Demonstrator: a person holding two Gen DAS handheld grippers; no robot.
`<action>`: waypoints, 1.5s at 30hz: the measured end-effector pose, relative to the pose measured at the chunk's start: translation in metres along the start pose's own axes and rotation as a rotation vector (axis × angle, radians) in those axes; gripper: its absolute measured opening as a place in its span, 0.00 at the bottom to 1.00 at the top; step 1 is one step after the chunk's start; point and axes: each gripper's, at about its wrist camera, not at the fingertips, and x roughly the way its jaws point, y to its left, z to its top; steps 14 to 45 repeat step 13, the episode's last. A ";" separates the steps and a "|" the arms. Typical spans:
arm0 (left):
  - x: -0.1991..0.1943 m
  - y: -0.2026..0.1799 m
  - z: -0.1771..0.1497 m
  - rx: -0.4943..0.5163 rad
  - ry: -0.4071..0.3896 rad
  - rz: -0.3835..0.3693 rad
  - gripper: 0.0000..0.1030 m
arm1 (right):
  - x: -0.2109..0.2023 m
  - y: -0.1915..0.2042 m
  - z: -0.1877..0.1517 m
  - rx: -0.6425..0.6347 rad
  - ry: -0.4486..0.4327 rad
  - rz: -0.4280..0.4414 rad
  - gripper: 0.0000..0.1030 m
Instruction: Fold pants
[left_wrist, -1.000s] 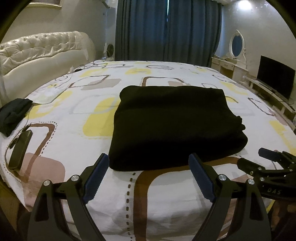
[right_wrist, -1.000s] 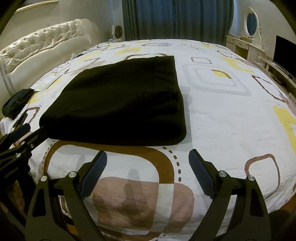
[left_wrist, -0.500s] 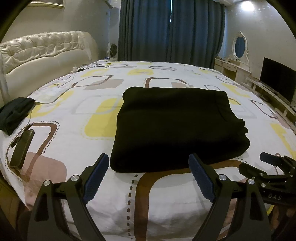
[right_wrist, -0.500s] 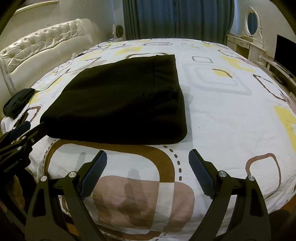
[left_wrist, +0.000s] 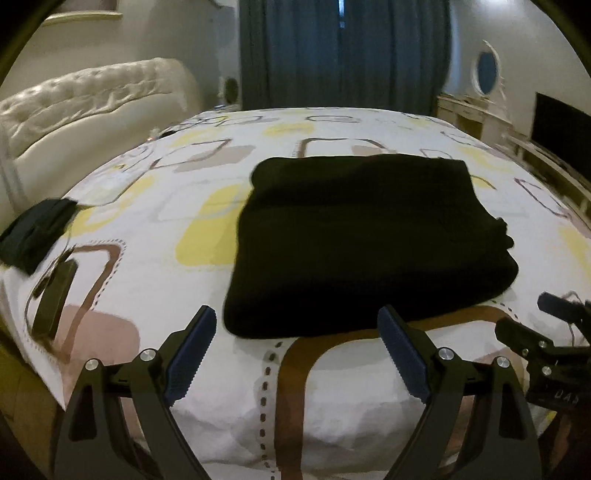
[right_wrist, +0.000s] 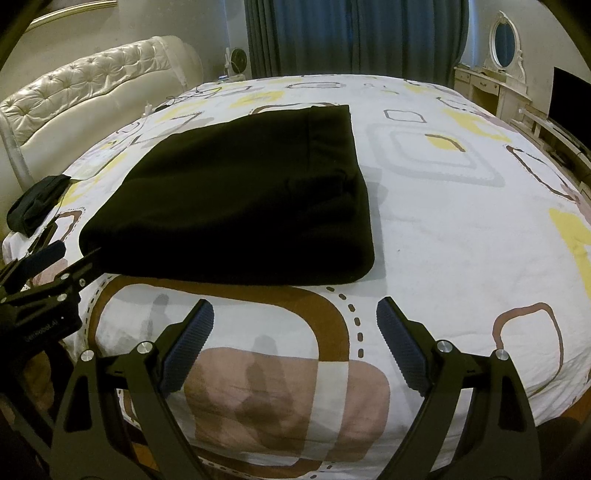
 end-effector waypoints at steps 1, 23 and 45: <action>-0.001 -0.001 0.001 0.010 -0.013 -0.003 0.86 | 0.000 0.000 0.000 0.000 -0.001 -0.001 0.88; -0.018 0.013 0.016 -0.001 -0.088 -0.052 0.86 | -0.022 -0.033 0.013 0.064 -0.078 -0.017 0.88; -0.018 0.013 0.016 -0.001 -0.088 -0.052 0.86 | -0.022 -0.033 0.013 0.064 -0.078 -0.017 0.88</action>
